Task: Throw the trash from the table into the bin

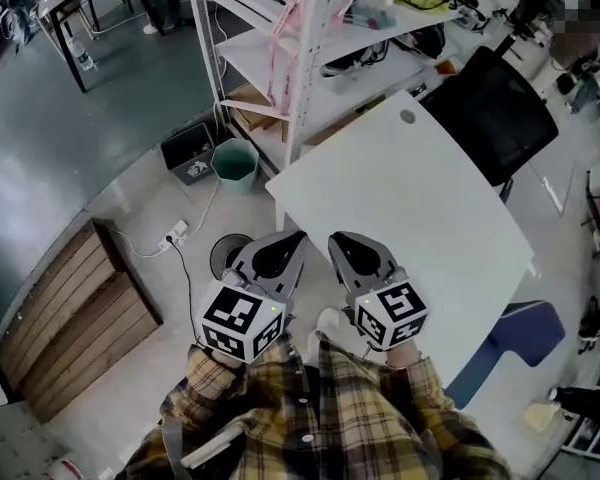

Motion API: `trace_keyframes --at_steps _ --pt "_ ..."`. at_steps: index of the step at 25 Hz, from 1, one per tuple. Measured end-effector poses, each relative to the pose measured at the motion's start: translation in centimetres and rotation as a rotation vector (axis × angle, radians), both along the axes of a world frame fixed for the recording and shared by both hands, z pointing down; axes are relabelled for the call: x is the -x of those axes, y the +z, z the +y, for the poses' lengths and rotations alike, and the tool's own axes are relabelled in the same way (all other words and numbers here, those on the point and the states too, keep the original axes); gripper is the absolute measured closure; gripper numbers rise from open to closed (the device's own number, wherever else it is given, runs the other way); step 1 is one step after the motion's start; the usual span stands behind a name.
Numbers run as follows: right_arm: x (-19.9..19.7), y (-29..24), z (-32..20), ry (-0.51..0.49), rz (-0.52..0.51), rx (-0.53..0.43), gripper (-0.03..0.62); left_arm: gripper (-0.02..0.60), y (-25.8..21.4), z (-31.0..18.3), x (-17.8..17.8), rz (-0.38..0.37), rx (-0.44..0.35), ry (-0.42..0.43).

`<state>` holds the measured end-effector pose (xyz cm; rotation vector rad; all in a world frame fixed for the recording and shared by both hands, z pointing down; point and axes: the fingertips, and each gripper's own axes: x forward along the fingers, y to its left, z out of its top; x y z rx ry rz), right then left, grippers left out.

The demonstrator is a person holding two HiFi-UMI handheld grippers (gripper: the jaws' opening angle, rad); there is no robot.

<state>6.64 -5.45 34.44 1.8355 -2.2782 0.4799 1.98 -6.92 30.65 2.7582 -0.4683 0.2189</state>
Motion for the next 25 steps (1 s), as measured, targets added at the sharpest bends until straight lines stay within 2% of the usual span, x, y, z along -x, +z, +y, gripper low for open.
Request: trace_keyframes --at_steps 5,10,19,25 --pt "-8.0 -2.8 7.2 0.081 0.017 -0.048 0.579 0.574 -1.7 7.3 -9.0 0.041 -0.020 0.098" --pt "-14.0 -4.4 13.1 0.155 0.033 -0.080 0.583 0.574 -2.6 12.9 -15.1 0.050 -0.036 0.174" --pt "-19.7 -4.8 18.0 0.326 0.034 -0.094 0.594 0.574 -2.7 18.1 -21.9 0.004 -0.059 0.399" --pt "-21.6 -5.2 18.9 0.425 0.013 -0.088 0.595 0.574 -3.3 18.6 -24.5 0.006 -0.055 0.494"
